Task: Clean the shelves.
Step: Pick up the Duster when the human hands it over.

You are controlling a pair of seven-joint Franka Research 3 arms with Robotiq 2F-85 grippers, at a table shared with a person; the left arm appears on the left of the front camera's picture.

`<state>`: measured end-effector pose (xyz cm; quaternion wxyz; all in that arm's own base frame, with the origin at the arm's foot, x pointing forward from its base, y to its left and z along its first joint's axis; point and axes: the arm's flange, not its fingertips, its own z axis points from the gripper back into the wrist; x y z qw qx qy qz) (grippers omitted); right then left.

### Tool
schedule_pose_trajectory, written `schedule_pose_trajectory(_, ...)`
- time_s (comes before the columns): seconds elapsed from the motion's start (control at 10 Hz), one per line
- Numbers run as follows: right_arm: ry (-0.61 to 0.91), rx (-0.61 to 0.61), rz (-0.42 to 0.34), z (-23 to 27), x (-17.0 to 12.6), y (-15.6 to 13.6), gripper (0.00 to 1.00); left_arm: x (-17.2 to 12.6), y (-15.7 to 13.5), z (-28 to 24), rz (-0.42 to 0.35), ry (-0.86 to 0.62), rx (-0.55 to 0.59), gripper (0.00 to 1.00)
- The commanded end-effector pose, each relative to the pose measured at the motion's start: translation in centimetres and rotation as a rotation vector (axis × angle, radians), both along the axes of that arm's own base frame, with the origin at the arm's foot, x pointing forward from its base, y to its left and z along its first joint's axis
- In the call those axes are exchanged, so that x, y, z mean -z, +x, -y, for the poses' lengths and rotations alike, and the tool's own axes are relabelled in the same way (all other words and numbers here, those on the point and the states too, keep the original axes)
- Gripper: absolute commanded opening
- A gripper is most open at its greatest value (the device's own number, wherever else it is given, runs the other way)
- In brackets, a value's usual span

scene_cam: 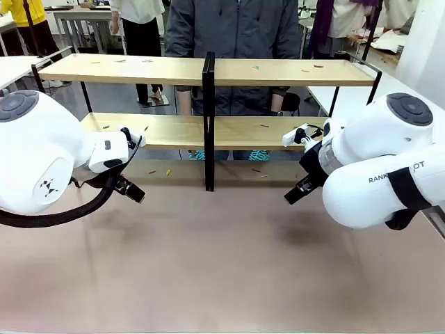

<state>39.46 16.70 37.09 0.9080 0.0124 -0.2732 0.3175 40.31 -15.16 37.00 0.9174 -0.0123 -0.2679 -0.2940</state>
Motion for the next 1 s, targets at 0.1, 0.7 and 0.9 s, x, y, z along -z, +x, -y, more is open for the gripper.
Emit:
schedule_pose_trajectory(0.1,0.000,0.000,0.000,0.00,0.00,0.00,1.00,-0.01,0.00,0.00,0.000,0.000,0.000,1.00)
schedule_pose_trajectory(0.7,0.000,0.000,0.000,0.00,0.00,0.00,1.00,-0.01,0.00,0.00,0.000,0.000,0.000,1.00)
schedule_pose_trajectory(0.9,0.000,0.000,0.000,0.00,0.00,0.00,1.00,-0.01,0.00,0.00,0.000,0.000,0.000,1.00)
